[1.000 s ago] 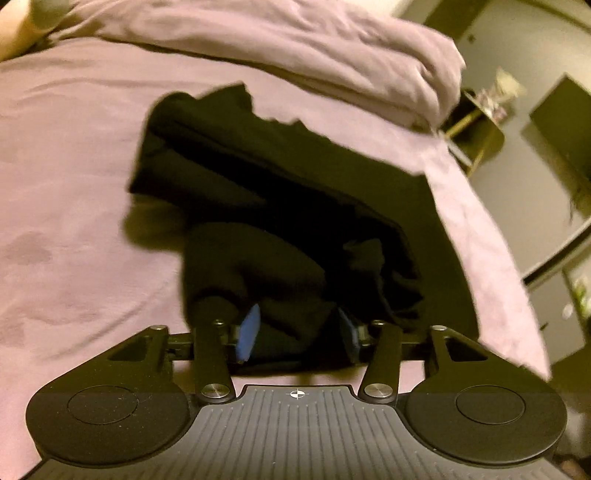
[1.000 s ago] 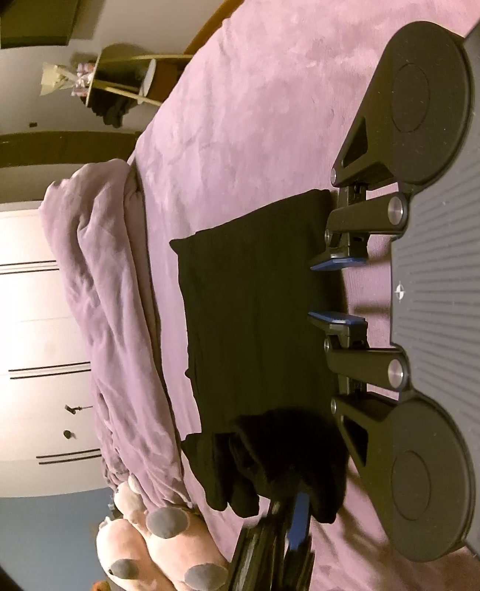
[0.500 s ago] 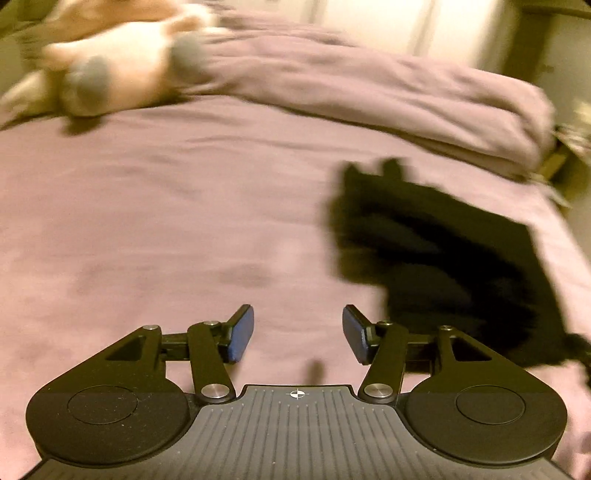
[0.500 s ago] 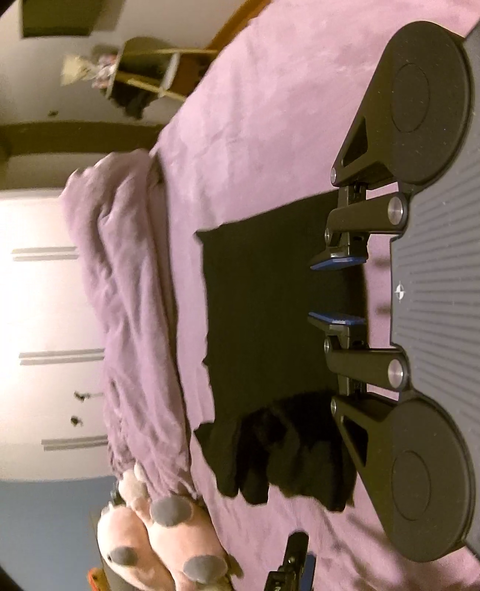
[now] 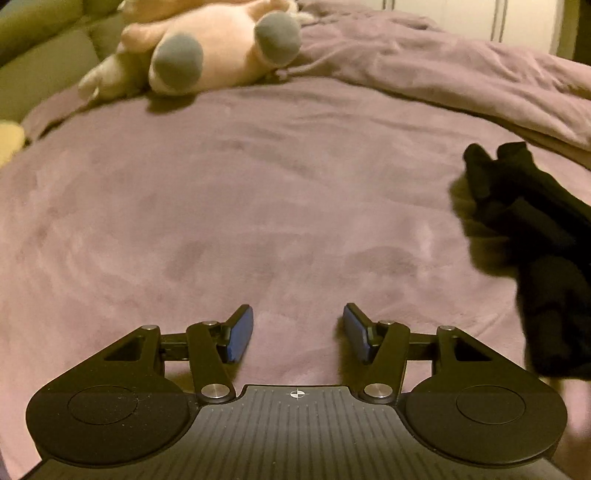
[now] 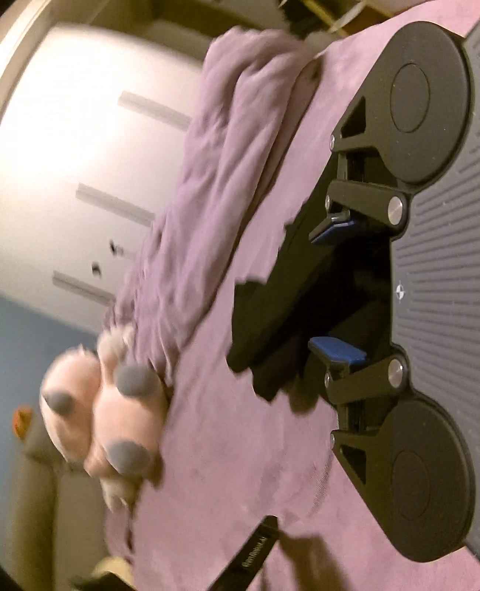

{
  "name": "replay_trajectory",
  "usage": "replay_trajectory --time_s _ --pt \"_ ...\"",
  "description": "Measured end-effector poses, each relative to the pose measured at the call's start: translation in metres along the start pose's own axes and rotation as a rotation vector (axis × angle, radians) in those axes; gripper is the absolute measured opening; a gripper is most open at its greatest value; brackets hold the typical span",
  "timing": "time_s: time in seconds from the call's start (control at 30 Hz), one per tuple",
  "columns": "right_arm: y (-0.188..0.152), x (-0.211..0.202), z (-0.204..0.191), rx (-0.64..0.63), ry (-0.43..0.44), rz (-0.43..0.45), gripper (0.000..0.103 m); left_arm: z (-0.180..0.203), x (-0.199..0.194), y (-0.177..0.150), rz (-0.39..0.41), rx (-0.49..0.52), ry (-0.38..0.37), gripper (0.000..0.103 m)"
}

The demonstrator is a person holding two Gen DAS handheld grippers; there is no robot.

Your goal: Fold small clothes

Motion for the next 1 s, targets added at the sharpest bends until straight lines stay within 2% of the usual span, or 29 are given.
replay_trajectory --time_s 0.13,0.23,0.27,0.3,0.33,0.4,0.47,0.53,0.6,0.73,0.83,0.9,1.0 --pt "-0.002 0.031 -0.019 -0.115 -0.007 -0.022 0.054 0.0 0.005 -0.001 0.008 0.015 0.007 0.061" --pt "0.006 0.042 -0.021 -0.105 0.013 -0.01 0.052 0.001 0.005 -0.001 0.012 0.021 0.016 0.062" --pt "0.01 0.045 -0.02 -0.089 0.029 -0.006 0.041 0.003 0.004 -0.002 0.013 0.025 0.019 0.062" --pt "0.012 0.046 -0.019 -0.07 0.041 -0.007 0.019 0.003 0.002 -0.003 0.015 0.027 0.021 0.062" --pt "0.015 0.047 -0.017 -0.042 0.046 -0.008 0.01 0.003 0.002 -0.003 0.014 0.028 0.021 0.062" --pt "0.022 0.049 -0.004 0.061 0.061 0.005 0.009 0.002 -0.001 -0.002 0.017 0.024 0.017 0.061" --pt "0.027 0.051 0.023 0.222 0.015 0.028 0.008 0.004 -0.008 0.0 0.038 0.025 0.0 0.06" --pt "0.025 0.05 0.065 0.417 -0.073 0.042 0.008 0.011 -0.017 0.003 0.068 0.033 -0.031 0.06" --pt "0.009 0.057 0.105 0.587 -0.135 -0.004 0.009 0.025 -0.028 0.01 0.109 0.048 -0.101 0.06" --pt "-0.025 0.064 0.14 0.719 -0.132 -0.142 0.011 0.068 -0.035 0.018 0.134 0.109 -0.26 0.061" --pt "-0.041 0.056 0.152 0.832 -0.053 -0.165 0.025 0.101 -0.033 0.015 0.127 0.164 -0.343 0.061" --pt "-0.047 0.053 0.15 0.873 0.007 -0.192 0.042 0.118 -0.027 0.01 0.088 0.19 -0.392 0.061" --pt "-0.056 0.041 0.14 0.887 0.119 -0.229 0.045 0.128 -0.021 0.005 0.04 0.165 -0.473 0.061"
Point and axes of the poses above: each gripper's, at about its wrist camera, not at the fingertips, and x roughly the way its jaws point, z to its right, y to its top, the point moved 5 cm from there along x, roughly the way its jaws point, and after that the axes turned 7 degrees about x, right-handed, at the moved point
